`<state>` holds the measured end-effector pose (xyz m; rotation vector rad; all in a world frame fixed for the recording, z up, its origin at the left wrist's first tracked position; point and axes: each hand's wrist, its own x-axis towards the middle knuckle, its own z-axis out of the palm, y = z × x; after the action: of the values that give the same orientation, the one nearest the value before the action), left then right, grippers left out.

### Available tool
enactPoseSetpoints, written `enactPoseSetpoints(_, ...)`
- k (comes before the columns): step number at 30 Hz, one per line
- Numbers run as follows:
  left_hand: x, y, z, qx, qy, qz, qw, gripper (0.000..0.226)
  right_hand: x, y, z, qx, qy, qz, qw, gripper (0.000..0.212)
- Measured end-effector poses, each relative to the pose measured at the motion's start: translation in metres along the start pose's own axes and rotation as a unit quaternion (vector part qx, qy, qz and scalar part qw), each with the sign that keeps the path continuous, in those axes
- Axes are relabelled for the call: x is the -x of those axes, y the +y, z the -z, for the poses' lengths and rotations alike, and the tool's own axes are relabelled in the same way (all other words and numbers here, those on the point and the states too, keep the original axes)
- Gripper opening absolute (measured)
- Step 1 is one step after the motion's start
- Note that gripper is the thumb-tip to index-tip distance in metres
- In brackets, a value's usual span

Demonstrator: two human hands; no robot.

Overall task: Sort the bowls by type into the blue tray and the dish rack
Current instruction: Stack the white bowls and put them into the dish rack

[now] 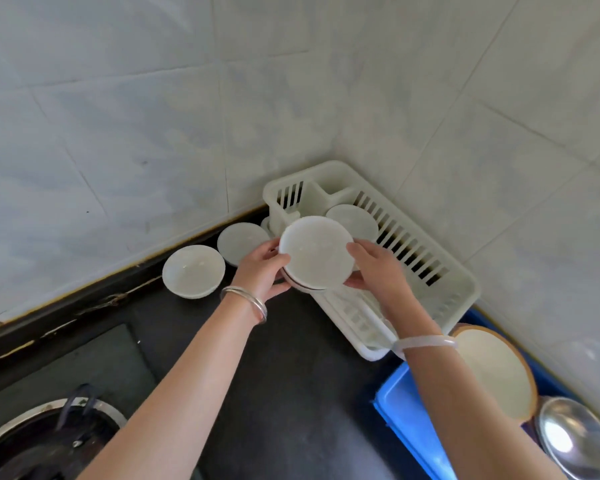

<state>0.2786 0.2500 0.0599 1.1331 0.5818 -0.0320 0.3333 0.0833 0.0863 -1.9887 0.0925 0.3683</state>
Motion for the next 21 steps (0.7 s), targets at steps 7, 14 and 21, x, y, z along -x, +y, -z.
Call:
enactPoseSetpoints(7, -0.041, -0.011, -0.100, -0.010, -0.065, 0.072, 0.995, 0.039, -0.042, 0.012, 0.076, 0.151, 0.083, -0.005, 0.985, 0.048)
enactPoseSetpoints(14, -0.080, -0.047, -0.158, -0.080, -0.073, 0.133, 0.985, 0.046, -0.085, 0.059, 0.116, 0.209, 0.062, -0.058, 0.974, 0.055)
enactPoseSetpoints(21, -0.102, -0.081, -0.177, -0.123, -0.079, 0.180, 0.973, 0.050, -0.111, 0.088, 0.123, 0.344, 0.022, -0.089, 0.935, 0.050)
